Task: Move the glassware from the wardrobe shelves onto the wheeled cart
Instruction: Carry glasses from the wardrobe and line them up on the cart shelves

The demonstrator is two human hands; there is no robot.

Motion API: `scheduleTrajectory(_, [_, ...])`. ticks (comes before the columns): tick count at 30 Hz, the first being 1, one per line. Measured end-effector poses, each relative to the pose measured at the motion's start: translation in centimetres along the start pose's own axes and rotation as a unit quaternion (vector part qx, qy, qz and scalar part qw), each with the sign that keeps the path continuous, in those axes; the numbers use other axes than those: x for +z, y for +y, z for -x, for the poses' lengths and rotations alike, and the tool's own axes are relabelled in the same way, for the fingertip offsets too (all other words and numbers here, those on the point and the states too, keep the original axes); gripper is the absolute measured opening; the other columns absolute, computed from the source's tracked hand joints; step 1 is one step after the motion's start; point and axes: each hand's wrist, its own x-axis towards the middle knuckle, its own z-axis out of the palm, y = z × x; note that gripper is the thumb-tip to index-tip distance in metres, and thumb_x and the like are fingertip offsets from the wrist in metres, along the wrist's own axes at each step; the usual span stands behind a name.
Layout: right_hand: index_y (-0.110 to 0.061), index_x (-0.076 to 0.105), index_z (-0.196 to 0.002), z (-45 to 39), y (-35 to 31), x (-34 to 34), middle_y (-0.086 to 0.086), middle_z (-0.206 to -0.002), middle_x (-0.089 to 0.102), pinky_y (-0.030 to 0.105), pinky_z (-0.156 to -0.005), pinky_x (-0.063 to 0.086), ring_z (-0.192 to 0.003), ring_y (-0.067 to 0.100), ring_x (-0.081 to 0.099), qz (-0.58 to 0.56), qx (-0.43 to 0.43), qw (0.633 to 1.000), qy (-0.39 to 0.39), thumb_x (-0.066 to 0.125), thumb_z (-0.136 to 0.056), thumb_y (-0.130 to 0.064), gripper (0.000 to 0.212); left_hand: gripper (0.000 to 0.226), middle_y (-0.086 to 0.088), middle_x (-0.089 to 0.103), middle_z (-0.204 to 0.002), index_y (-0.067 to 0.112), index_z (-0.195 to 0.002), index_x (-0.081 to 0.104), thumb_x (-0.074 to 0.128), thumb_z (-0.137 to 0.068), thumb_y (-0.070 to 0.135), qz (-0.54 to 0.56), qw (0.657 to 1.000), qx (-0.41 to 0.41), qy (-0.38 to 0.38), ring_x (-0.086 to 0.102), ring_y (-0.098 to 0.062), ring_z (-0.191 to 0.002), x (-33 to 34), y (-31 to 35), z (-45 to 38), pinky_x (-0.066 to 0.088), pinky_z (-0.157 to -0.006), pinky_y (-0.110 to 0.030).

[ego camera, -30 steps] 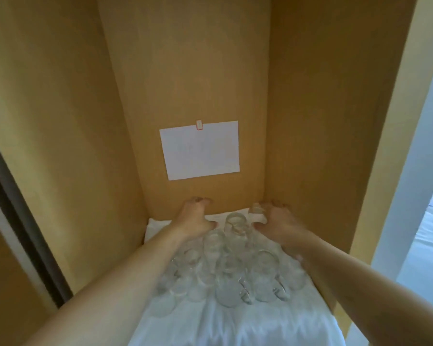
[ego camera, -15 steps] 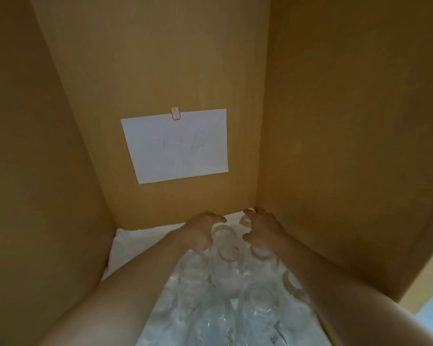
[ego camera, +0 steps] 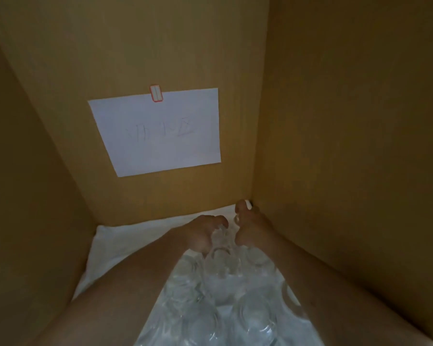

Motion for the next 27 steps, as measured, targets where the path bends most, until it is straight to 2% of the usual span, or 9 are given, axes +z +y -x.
scheduleTrajectory(4, [-0.022, 0.034, -0.138, 0.1, 0.4, 0.1, 0.017, -0.127, 0.047, 0.04, -0.075, 0.059, -0.107, 0.033, 0.058, -0.014, -0.005, 1.0, 0.007, 0.079, -0.072, -0.011, 0.081, 0.083, -0.003, 0.05, -0.145, 0.025, -0.149, 0.045, 0.084, -0.077, 0.009, 0.009, 0.999, -0.016, 0.034, 0.051, -0.022, -0.132, 0.4, -0.1, 0.3, 0.045, -0.099, -0.024])
scheduleTrajectory(7, [-0.026, 0.039, -0.144, 0.4, 0.3, -0.5, 0.012, -0.136, 0.042, 0.035, -0.079, 0.058, -0.118, 0.031, 0.053, -0.028, -0.002, 1.0, 0.013, 0.085, -0.067, -0.017, 0.09, 0.091, -0.006, 0.05, -0.146, 0.028, -0.15, 0.045, 0.089, -0.072, 0.014, 0.013, 0.998, -0.035, 0.06, 0.052, -0.023, -0.13, 0.2, -0.1, 1.1, 0.048, -0.103, -0.031])
scheduleTrajectory(9, [-0.026, 0.045, -0.14, 0.5, 0.0, -1.1, 0.012, -0.134, 0.039, 0.032, -0.08, 0.054, -0.117, 0.032, 0.053, -0.014, 0.01, 0.999, 0.029, 0.086, -0.066, -0.022, 0.084, 0.095, -0.005, 0.052, -0.137, 0.029, -0.147, 0.048, 0.094, -0.064, 0.016, 0.031, 0.991, -0.062, 0.112, 0.054, -0.024, -0.124, -0.8, -0.6, 1.9, 0.05, -0.098, -0.03])
scheduleTrajectory(11, [-0.024, 0.049, -0.132, 0.7, -0.5, -1.8, 0.012, -0.128, 0.039, 0.028, -0.075, 0.048, -0.106, 0.03, 0.053, -0.012, 0.013, 0.999, 0.052, 0.086, -0.065, -0.025, 0.077, 0.093, -0.003, 0.052, -0.122, 0.03, -0.14, 0.052, 0.097, -0.059, 0.02, 0.053, 0.979, -0.083, 0.177, 0.057, -0.026, -0.115, -2.4, -1.1, 3.2, 0.05, -0.085, -0.025])
scheduleTrajectory(14, [-0.022, 0.045, -0.132, 1.0, -1.2, -2.9, 0.013, -0.126, 0.038, 0.027, -0.076, 0.047, -0.107, 0.031, 0.052, -0.027, 0.01, 0.995, 0.092, 0.088, -0.063, -0.027, 0.081, 0.089, -0.002, 0.059, -0.118, 0.028, -0.134, 0.057, 0.097, -0.055, 0.02, 0.104, 0.95, -0.111, 0.273, 0.061, -0.024, -0.11, -5.1, -1.6, 5.8, 0.053, -0.084, -0.027])
scheduleTrajectory(18, [-0.021, 0.045, -0.139, 2.2, -3.4, -5.2, 0.015, -0.13, 0.039, 0.03, -0.09, 0.051, -0.117, 0.032, 0.051, -0.065, 0.011, 0.987, 0.147, 0.087, -0.066, -0.034, 0.085, 0.08, 0.001, 0.067, -0.114, 0.028, -0.13, 0.058, 0.091, -0.058, 0.015, 0.274, 0.868, -0.128, 0.394, 0.068, -0.024, -0.103, -7.9, -1.4, 9.5, 0.058, -0.087, -0.036])
scheduleTrajectory(22, [-0.019, 0.049, -0.134, 4.3, -5.9, -7.0, 0.015, -0.13, 0.039, 0.034, -0.095, 0.051, -0.114, 0.033, 0.051, -0.123, -0.018, 0.971, 0.204, 0.087, -0.066, -0.028, 0.079, 0.076, 0.003, 0.068, -0.112, 0.03, -0.115, 0.061, 0.091, -0.045, 0.023, 0.429, 0.767, -0.132, 0.459, 0.068, -0.026, -0.1, -10.7, 0.6, 13.1, 0.061, -0.083, -0.048])
scheduleTrajectory(25, [-0.02, 0.049, -0.135, 6.4, -7.5, -8.1, 0.012, -0.133, 0.037, 0.04, -0.095, 0.052, -0.113, 0.032, 0.051, -0.167, -0.04, 0.952, 0.253, 0.086, -0.064, -0.024, 0.081, 0.068, 0.01, 0.064, -0.11, 0.034, -0.107, 0.057, 0.097, -0.054, 0.02, 0.524, 0.692, -0.117, 0.483, 0.068, -0.018, -0.094, -11.9, 2.3, 16.0, 0.064, -0.071, -0.041])
scheduleTrajectory(27, [-0.021, 0.05, -0.138, 8.0, -8.4, -8.7, 0.008, -0.134, 0.039, 0.04, -0.092, 0.054, -0.11, 0.031, 0.055, -0.208, -0.058, 0.931, 0.292, 0.089, -0.063, -0.028, 0.085, 0.069, 0.007, 0.062, -0.111, 0.028, -0.114, 0.053, 0.096, -0.061, 0.021, 0.572, 0.655, -0.097, 0.485, 0.069, -0.02, -0.093, -12.4, 3.2, 17.8, 0.064, -0.068, -0.037])
